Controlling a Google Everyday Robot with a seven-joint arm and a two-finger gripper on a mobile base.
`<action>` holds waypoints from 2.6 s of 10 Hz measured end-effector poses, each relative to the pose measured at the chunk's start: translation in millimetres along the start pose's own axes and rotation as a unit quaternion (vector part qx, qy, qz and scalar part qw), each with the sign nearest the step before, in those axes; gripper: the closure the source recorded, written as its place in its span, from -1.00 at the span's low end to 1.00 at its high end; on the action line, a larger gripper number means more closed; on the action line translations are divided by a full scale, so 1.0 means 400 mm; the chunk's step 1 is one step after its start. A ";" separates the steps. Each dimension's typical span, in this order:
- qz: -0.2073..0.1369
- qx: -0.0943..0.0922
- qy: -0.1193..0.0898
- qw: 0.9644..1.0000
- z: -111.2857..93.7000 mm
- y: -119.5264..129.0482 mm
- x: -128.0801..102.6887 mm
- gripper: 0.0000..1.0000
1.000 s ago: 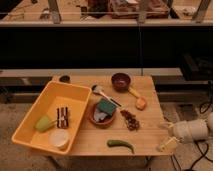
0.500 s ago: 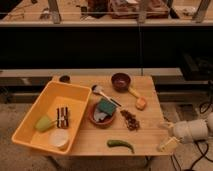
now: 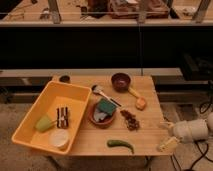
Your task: Place pepper in purple bowl
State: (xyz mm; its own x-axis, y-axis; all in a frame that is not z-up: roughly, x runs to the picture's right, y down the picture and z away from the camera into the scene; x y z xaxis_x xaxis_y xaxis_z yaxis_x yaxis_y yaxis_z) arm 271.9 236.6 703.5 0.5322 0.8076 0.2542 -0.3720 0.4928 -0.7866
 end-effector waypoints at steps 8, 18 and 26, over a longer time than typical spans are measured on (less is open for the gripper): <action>0.000 0.000 0.000 1.000 0.000 0.000 0.000 -0.60; -0.009 0.014 -0.015 1.000 0.015 0.017 -0.031 -0.60; -0.177 0.034 -0.036 0.983 0.231 0.110 -0.090 -0.60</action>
State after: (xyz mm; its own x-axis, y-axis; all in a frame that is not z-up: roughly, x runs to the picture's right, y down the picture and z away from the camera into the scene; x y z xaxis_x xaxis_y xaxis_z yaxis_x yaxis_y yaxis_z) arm 166.2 259.1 711.7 0.5836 0.6016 0.5454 -0.2243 0.7650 -0.6038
